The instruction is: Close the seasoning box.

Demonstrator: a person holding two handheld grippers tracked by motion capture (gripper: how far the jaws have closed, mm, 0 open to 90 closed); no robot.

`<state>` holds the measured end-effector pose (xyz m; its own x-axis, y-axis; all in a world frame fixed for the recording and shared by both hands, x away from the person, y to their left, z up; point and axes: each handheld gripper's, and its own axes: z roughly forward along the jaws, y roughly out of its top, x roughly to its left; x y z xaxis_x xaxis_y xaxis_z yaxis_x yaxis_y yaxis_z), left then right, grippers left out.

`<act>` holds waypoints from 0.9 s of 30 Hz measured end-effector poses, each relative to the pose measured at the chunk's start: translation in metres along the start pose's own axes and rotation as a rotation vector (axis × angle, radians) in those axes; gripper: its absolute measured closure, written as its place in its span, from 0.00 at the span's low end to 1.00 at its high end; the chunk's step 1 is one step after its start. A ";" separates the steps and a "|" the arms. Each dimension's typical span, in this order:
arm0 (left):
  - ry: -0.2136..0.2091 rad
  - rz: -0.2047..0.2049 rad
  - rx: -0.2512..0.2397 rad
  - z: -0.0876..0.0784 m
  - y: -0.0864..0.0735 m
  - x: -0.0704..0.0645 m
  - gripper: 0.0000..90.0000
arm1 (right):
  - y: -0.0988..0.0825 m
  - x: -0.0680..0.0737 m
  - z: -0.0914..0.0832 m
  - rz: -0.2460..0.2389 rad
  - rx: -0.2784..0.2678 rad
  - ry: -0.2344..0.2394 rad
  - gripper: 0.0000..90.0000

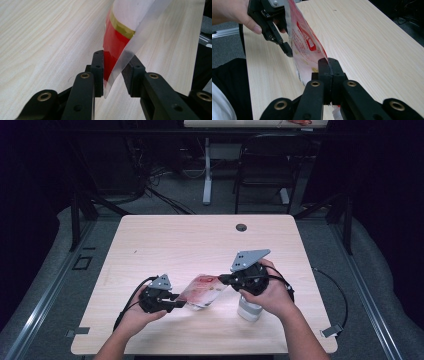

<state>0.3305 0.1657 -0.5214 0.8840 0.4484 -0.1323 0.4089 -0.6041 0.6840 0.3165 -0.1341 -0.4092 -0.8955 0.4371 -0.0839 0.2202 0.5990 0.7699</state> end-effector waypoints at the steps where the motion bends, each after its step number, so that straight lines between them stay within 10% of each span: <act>1: 0.000 -0.006 -0.001 0.001 -0.001 0.001 0.80 | 0.000 0.000 0.001 -0.005 0.003 -0.005 1.00; 27: 0.013 -0.031 -0.005 0.004 -0.007 0.005 0.73 | -0.004 0.005 0.009 -0.060 0.032 -0.019 0.99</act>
<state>0.3330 0.1695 -0.5298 0.8681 0.4750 -0.1441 0.4344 -0.5866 0.6835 0.3149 -0.1282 -0.4188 -0.9000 0.4124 -0.1414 0.1792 0.6456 0.7424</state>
